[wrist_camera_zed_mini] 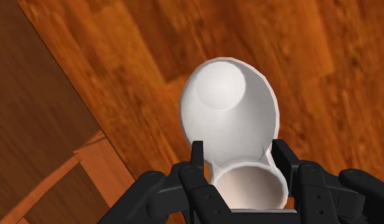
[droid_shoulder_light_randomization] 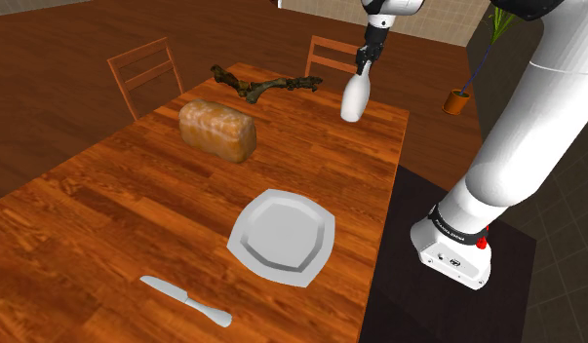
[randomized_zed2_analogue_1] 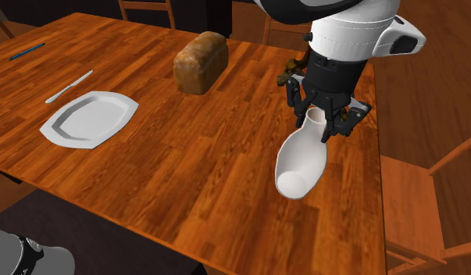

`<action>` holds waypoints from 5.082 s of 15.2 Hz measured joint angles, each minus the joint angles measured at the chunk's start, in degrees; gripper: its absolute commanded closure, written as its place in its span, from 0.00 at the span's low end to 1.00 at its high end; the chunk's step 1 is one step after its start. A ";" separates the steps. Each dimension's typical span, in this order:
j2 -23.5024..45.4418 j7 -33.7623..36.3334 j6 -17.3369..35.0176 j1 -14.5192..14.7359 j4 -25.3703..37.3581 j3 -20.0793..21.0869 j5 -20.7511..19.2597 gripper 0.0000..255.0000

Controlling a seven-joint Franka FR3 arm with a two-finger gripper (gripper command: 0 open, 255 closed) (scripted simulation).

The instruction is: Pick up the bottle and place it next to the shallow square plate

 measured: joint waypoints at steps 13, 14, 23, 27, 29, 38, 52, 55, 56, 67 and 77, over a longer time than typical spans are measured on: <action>-1.82 0.82 -7.00 0.11 5.35 -0.27 -1.11 1.00; -1.92 0.90 -7.86 0.11 6.12 -0.29 -1.19 1.00; -6.90 4.17 -12.68 1.86 6.46 0.43 -3.61 1.00; -15.04 9.78 -12.65 4.43 -1.07 2.66 -7.10 1.00; -18.45 12.71 -13.56 5.48 -3.33 4.17 -8.33 1.00; -31.57 24.43 -17.75 8.77 -12.23 11.75 -10.69 1.00; -44.02 41.75 -26.55 14.03 -16.40 25.45 -6.55 1.00; -44.91 45.73 -28.80 15.30 -15.03 28.69 -4.94 1.00; -45.32 47.03 -29.12 15.71 -15.10 29.74 -4.39 1.00; -43.56 62.36 -34.99 19.50 -6.65 42.00 1.22 1.00; -35.09 78.01 -39.93 21.02 7.99 54.76 3.14 1.00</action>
